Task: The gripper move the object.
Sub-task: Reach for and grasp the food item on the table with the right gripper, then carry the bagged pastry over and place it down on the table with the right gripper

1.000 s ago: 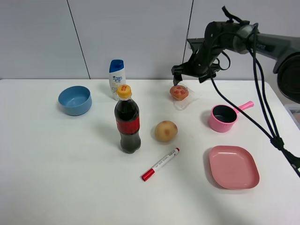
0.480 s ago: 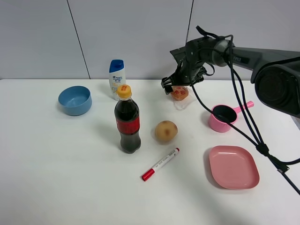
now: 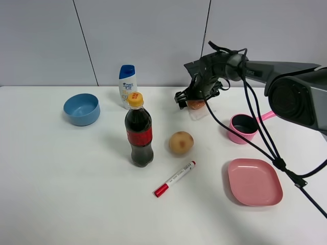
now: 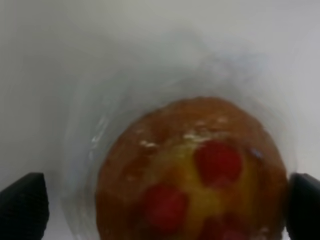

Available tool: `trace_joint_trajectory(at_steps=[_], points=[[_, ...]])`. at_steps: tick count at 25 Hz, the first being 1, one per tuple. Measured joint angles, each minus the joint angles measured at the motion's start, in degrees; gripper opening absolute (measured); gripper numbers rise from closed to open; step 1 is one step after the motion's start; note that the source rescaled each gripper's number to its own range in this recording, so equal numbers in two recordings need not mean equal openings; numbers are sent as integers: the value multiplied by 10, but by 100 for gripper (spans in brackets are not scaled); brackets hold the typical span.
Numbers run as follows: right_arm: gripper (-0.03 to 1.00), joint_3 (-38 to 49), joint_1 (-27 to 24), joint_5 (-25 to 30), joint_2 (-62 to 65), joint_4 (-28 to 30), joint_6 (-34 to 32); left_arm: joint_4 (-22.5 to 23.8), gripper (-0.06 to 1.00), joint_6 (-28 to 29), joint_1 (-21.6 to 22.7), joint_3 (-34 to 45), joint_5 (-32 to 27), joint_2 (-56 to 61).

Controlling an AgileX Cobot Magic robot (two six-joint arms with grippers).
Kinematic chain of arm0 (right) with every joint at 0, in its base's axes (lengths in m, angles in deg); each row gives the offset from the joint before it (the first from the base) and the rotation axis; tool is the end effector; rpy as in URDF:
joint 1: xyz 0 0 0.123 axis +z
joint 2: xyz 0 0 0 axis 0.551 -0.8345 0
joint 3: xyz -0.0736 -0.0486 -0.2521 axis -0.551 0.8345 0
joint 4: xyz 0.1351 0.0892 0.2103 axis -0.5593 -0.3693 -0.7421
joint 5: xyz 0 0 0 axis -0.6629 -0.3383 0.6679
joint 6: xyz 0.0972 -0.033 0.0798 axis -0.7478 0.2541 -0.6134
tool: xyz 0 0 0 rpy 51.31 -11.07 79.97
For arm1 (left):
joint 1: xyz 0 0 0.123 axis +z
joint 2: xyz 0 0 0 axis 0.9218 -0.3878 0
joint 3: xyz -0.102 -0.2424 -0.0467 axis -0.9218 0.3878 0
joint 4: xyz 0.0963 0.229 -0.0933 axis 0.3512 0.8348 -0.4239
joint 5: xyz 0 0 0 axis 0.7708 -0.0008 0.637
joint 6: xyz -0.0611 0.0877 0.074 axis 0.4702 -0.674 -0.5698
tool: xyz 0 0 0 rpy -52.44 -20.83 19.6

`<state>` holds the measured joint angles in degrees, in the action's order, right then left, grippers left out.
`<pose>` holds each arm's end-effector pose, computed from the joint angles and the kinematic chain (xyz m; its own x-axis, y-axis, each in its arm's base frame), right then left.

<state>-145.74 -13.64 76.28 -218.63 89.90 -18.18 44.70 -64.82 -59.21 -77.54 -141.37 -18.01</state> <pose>0.5056 0.1752 0.0569 -0.8116 -0.3606 -0.4597 -0.3699 0.9262 -0.0735 0.0582 0.0082 0.2698 -0.4326 -0.0606 -0.8996 -0.1388 0.9903 0.0001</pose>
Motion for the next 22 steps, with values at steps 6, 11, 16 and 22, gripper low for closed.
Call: trace_joint_trajectory(at_steps=[6, 11, 16, 22], points=[[84, 0, 0, -22, -1, 0, -15, 0, 100, 0, 0, 0, 0, 0], [47, 0, 0, -23, -1, 9, -20, 0, 100, 0, 0, 0, 0, 0], [0, 0, 0, -19, -1, 14, -24, 0, 100, 0, 0, 0, 0, 0], [0, -2, 0, -1, 0, 15, -24, 0, 100, 0, 0, 0, 0, 0]])
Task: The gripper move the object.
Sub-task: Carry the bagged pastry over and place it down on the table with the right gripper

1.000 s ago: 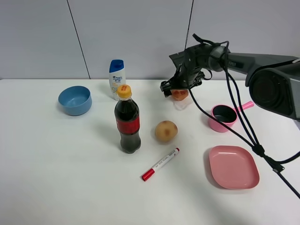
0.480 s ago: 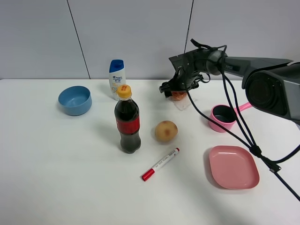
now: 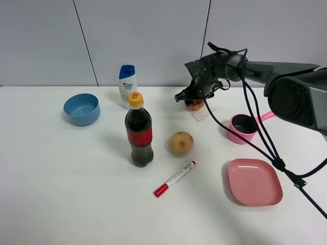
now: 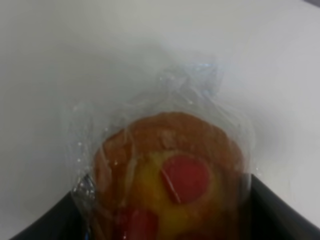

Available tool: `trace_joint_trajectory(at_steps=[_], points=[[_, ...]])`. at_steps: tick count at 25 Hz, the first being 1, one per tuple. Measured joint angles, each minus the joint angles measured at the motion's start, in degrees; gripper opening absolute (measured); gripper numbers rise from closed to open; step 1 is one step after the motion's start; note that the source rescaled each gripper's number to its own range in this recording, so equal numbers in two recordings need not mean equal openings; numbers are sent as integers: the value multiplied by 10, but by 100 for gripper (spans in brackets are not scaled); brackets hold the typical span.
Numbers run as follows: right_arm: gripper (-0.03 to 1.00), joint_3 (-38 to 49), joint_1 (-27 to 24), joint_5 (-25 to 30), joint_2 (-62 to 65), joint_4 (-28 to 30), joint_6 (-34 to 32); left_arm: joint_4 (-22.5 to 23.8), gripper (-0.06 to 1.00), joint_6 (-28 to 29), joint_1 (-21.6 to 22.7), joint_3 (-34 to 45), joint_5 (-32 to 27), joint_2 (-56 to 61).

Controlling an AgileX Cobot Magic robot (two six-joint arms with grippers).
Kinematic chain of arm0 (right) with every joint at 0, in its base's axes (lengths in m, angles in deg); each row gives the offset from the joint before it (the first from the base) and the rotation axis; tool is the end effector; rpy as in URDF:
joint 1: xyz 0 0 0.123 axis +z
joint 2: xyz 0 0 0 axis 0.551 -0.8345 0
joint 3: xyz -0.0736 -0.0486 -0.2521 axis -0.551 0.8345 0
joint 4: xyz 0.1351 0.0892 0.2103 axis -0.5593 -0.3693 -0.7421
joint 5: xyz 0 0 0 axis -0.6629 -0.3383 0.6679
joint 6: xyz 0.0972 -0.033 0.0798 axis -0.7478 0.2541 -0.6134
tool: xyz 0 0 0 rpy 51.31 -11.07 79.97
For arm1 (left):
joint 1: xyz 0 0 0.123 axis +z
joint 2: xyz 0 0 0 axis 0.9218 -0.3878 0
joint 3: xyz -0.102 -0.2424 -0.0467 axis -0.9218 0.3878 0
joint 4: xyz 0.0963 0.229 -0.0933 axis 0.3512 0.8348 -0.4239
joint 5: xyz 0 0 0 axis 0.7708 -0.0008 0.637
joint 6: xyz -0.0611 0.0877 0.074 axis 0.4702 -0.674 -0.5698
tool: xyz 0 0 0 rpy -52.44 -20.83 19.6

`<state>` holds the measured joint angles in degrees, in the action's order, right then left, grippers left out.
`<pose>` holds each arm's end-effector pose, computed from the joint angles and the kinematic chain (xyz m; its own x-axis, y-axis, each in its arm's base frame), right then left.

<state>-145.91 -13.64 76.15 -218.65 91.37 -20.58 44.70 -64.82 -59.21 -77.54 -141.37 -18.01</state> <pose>0.5071 0.1736 0.0580 -0.8169 -0.3399 -0.4659 -0.3451 0.9354 -0.0774 0.0582 0.0082 0.2698 -0.4326 -0.0606 -0.8996 -0.1388 0.9903 0.0001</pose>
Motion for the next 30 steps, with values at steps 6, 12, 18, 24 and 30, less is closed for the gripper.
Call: trace_joint_trajectory(at_steps=[6, 12, 18, 24, 30], points=[[0, -1, 0, 41, 23, 0, 0, 0, 100, 0, 0, 0, 0, 0], [0, -1, 0, 71, 101, -3, 1, 0, 100, 0, 0, 0, 0, 0], [0, -1, 1, 134, 187, -5, 28, 0, 100, 0, 0, 0, 0, 0], [0, -1, 25, 162, 262, -36, 97, 0, 100, 0, 0, 0, 0, 0], [0, -1, 132, 162, 336, -61, 177, 0, 100, 0, 0, 0, 0, 0]])
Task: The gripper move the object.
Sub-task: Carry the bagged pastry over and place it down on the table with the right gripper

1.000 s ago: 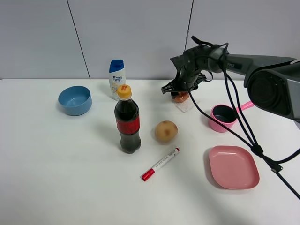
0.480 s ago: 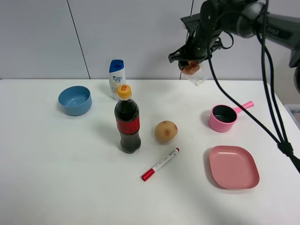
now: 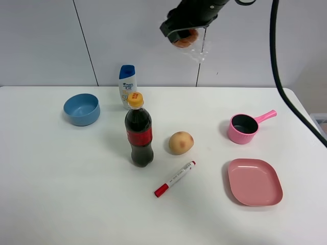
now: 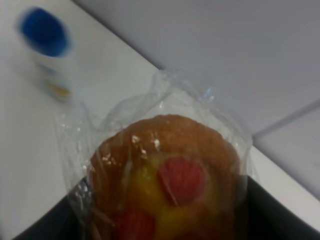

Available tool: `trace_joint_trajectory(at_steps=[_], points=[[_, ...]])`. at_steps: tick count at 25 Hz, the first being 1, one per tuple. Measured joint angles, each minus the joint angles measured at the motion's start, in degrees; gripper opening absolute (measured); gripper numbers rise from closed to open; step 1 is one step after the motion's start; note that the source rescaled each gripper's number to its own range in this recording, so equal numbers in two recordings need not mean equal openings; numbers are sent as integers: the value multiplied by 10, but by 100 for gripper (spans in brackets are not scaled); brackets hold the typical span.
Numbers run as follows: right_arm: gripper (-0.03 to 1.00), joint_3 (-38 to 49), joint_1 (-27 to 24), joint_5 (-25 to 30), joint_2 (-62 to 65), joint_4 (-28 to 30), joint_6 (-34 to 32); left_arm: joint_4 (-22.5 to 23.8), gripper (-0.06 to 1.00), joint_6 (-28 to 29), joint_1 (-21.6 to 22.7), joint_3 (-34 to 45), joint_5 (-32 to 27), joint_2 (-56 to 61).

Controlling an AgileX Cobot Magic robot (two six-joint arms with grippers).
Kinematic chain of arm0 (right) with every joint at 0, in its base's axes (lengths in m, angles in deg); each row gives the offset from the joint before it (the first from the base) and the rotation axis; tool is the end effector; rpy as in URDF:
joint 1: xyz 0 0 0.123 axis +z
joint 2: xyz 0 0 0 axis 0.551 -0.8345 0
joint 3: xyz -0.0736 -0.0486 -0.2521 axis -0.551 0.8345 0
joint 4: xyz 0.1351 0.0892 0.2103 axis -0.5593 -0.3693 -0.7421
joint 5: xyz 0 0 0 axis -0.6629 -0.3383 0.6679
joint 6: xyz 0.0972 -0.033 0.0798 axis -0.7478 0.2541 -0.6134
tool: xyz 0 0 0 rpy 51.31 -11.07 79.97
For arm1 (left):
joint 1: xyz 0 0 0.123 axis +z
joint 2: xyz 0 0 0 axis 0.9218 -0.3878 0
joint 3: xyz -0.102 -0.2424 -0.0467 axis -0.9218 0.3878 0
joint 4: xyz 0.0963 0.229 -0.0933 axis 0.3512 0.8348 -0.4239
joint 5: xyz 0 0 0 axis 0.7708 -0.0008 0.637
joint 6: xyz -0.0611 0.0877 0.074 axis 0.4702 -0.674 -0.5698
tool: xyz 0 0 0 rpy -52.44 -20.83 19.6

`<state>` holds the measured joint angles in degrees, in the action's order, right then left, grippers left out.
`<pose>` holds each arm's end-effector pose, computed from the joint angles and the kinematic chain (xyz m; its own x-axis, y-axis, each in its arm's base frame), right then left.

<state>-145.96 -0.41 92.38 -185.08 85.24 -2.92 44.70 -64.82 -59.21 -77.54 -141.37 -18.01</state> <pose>0.3862 0.2511 0.3356 -0.4266 -0.5913 -0.6844 -0.6814 0.7077 -0.1866 0.0582 0.0082 0.2698 -0.4326 -0.0606 -0.8996 -0.1388 0.9903 0.0001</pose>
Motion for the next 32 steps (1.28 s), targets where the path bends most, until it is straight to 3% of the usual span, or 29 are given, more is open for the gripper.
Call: trace_joint_trajectory(at_steps=[6, 12, 16, 23, 27, 32], points=[[0, 0, 112, -49, 7, -4, 4, 0, 100, 0, 0, 0, 0, 0], [0, 0, 195, -104, 6, -5, 27, 0, 100, 0, 0, 0, 0, 0], [0, 0, 238, -108, -2, -14, 55, 0, 100, 0, 0, 0, 0, 0], [0, 0, 258, -101, -42, -110, 40, 0, 100, 0, 0, 0, 0, 0], [0, 0, 258, -100, -71, -120, 5, 0, 100, 0, 0, 0, 0, 0], [0, 0, 258, -98, -118, -124, 5, 0, 100, 0, 0, 0, 0, 0]])
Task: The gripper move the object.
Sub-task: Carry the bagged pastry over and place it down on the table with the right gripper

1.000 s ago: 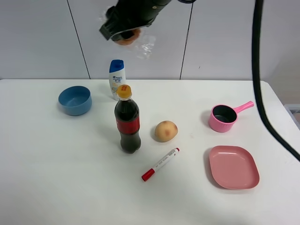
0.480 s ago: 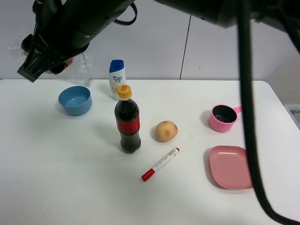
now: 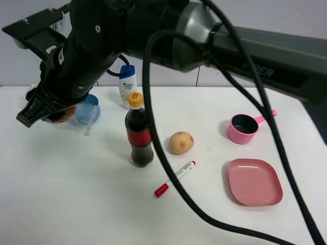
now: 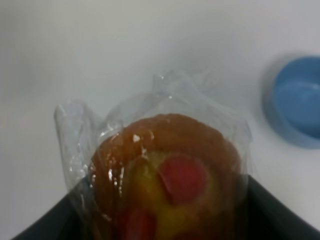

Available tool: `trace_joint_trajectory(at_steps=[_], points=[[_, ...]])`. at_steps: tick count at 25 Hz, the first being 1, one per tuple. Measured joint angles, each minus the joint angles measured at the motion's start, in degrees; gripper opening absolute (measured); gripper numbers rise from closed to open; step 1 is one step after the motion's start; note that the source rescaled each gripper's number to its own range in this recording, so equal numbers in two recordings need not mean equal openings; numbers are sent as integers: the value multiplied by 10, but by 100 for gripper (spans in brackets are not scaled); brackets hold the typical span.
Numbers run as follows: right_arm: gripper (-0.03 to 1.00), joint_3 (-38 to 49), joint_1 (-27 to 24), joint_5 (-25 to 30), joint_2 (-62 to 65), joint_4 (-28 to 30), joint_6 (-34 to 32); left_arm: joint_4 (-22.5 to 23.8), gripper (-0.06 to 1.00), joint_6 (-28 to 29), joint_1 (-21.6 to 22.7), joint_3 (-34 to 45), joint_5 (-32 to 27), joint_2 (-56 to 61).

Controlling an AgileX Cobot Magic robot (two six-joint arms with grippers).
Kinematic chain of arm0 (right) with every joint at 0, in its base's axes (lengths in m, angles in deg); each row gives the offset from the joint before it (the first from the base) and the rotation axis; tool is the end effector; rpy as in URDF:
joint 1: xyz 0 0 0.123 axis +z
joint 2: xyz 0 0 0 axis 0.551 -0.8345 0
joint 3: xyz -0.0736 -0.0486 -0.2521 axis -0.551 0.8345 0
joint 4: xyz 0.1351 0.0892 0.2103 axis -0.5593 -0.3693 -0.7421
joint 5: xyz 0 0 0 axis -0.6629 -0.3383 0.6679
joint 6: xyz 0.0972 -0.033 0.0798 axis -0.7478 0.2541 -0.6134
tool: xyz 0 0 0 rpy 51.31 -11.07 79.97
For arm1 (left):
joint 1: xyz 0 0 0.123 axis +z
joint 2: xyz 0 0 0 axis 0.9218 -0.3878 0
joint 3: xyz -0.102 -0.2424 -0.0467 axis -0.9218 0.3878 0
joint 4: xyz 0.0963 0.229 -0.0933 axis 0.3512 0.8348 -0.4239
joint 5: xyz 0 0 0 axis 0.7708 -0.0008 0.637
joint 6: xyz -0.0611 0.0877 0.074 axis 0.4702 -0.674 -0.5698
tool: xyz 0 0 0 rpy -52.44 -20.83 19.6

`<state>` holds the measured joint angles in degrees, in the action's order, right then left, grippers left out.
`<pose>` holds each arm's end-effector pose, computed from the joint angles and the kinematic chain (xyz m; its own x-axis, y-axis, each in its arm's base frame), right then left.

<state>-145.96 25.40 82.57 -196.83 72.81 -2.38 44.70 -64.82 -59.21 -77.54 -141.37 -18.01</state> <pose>0.2483 0.4480 0.2533 -0.2642 -0.6618 -0.7015 -0.9373 0.3477 0.0250 0.0582 0.0082 0.2698 -0.4326 -0.0606 -0.8996 -0.1388 0.9903 0.0001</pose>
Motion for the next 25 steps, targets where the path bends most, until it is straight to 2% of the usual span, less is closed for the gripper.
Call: trace_joint_trajectory(at_steps=[12, 18, 25], points=[[0, 0, 0, 21, -88, -15, 68, 0, 100, 0, 0, 0, 0, 0], [0, 0, 10, 52, -94, -15, 142, 0, 100, 0, 0, 0, 0, 0], [0, 0, 27, 54, -97, -15, 226, 0, 100, 0, 0, 0, 0, 0]])
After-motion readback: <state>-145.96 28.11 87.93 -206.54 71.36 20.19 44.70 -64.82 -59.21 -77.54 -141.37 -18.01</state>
